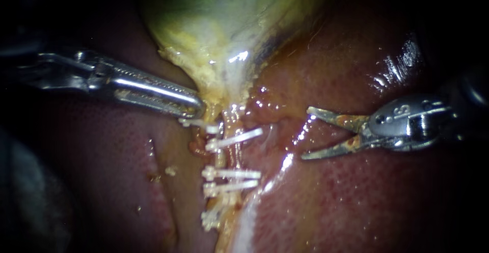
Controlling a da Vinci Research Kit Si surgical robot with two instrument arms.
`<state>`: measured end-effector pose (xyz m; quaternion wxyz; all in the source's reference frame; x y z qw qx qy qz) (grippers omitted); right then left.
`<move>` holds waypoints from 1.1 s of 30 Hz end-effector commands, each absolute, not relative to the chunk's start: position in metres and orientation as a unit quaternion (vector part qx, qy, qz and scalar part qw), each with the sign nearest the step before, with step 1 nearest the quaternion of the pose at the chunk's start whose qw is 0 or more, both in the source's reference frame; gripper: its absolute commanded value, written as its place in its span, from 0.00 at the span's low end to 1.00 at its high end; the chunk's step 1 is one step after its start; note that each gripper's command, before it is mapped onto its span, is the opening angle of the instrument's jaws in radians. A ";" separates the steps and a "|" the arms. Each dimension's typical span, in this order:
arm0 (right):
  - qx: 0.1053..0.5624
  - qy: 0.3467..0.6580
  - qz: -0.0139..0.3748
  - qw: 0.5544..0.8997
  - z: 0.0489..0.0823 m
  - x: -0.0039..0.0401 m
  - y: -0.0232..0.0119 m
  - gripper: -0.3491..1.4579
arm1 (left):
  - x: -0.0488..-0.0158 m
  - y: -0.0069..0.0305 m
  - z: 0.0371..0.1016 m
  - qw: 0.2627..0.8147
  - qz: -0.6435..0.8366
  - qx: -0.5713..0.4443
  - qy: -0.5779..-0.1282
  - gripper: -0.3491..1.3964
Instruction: Go to the cutting position right tube
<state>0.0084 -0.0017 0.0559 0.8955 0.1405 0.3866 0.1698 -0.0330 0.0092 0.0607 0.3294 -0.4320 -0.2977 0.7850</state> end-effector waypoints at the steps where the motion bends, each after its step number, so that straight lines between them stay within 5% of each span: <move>1: 0.141 0.387 0.170 0.895 0.0559 0.0084 -0.0017 0.99 | -0.0328 0.0093 0.0606 0.329 0.785 -0.432 -0.298 0.00; 16: 0.173 0.401 0.155 0.886 0.0558 0.0090 -0.0020 0.99 | -0.0249 0.0140 0.0539 0.357 0.775 -0.437 -0.286 0.00; 23: 0.212 0.437 0.174 0.857 0.0559 0.0115 -0.0028 0.97 | -0.0255 0.0134 0.0541 0.360 0.775 -0.436 -0.282 0.00; 33: 0.262 0.444 0.205 0.832 0.0585 0.0150 -0.0040 0.97 | -0.0260 0.0131 0.0537 0.358 0.776 -0.437 -0.282 0.00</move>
